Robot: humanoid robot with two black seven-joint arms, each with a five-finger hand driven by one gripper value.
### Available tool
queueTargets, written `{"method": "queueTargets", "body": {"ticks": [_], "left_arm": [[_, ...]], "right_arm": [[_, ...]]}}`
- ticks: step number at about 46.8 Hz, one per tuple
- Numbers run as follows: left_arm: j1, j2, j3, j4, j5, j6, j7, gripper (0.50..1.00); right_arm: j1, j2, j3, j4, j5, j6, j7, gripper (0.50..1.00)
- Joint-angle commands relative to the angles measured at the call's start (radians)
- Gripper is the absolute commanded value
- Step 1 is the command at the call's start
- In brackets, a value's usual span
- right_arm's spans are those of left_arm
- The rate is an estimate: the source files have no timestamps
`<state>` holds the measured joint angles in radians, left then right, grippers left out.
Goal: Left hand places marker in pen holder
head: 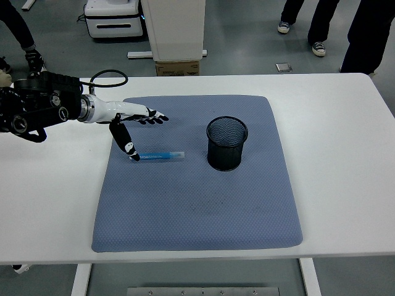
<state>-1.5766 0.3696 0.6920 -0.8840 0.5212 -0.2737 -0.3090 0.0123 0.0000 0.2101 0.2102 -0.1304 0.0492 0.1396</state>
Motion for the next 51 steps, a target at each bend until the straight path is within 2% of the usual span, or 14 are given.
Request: {"method": "queueTargets", "body": {"ticks": [1,10,18,51], "left_arm": [[-0.025,0.0,0.018,0.0,0.023,-0.005,0.005,1.0],[-0.054,-0.011,0.02,0.0,0.086,-0.018,0.065,1.0],[-0.049,-0.057,0.047,0.0,0.102,-0.016,0.099,1.0],[-0.066,-0.089,0.087,-0.013,0.109,-0.018,0.102,1.0]], "right_arm": [[0.0,0.0,0.0,0.0,0.0,0.0,0.0,1.0],[0.0,0.0,0.0,0.0,0.0,0.0,0.0,1.0],[0.0,0.0,0.0,0.0,0.0,0.0,0.0,1.0],[0.0,0.0,0.0,0.0,0.0,0.0,0.0,1.0]]}}
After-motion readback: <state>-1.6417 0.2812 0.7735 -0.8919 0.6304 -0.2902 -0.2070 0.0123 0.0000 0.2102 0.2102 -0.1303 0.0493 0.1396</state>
